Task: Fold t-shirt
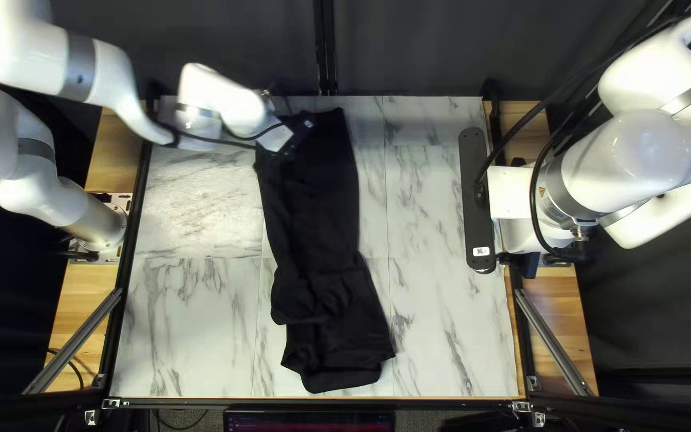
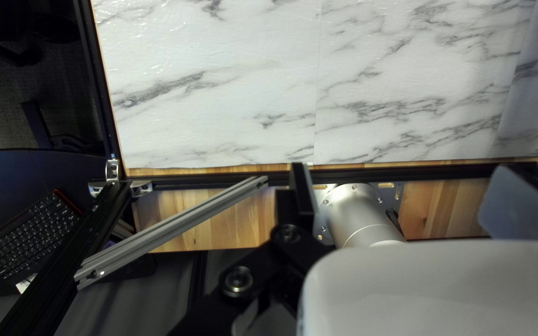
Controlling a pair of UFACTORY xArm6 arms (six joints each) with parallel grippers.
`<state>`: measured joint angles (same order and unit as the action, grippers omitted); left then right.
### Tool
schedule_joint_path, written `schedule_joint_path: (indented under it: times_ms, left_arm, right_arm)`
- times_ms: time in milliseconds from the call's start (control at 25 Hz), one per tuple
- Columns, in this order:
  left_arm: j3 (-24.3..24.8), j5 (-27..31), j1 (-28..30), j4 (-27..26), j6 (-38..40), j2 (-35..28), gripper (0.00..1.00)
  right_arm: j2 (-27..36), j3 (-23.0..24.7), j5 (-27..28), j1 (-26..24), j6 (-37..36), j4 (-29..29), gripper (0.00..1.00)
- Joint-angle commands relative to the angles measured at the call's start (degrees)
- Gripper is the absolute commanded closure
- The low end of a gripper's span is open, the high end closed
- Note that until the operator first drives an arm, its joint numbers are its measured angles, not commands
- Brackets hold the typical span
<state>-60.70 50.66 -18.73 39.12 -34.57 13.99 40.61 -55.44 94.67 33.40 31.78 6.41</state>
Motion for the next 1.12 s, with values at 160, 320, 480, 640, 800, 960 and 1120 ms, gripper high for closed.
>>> schedule_joint_path:
  times_ms: [160, 320, 480, 640, 800, 960, 1120]
  left_arm:
    - [-6.3, -2.5, -0.9, -2.7, -3.1, 7.6, 0.96]
    - [-7.6, -3.3, -2.0, -3.4, -4.5, 8.7, 0.98]
    - [-10.1, -3.8, -2.2, -4.3, -5.1, 11.1, 0.98]
    - [-11.4, -4.6, -2.5, -4.8, -5.4, 12.8, 0.97]
    - [-11.6, -4.7, -3.0, -5.3, -5.7, 13.2, 0.12]
    - [-11.4, -4.1, -2.7, -6.3, -6.1, 12.5, 0.0]
    - [-9.6, -2.8, -1.0, -6.7, -6.5, 9.1, 0.0]
  right_arm:
    - [0.0, 0.0, 0.0, 0.0, 0.0, 0.0, 0.0]
    - [0.0, 0.0, 0.0, 0.0, 0.0, 0.0, 0.0]
    - [0.0, 0.0, 0.0, 0.0, 0.0, 0.0, 0.0]
    - [0.0, 0.0, 0.0, 0.0, 0.0, 0.0, 0.0]
    - [0.0, 0.0, 0.0, 0.0, 0.0, 0.0, 0.0]
    - [0.0, 0.0, 0.0, 0.0, 0.0, 0.0, 0.0]
    - [0.0, 0.0, 0.0, 0.0, 0.0, 0.0, 0.0]
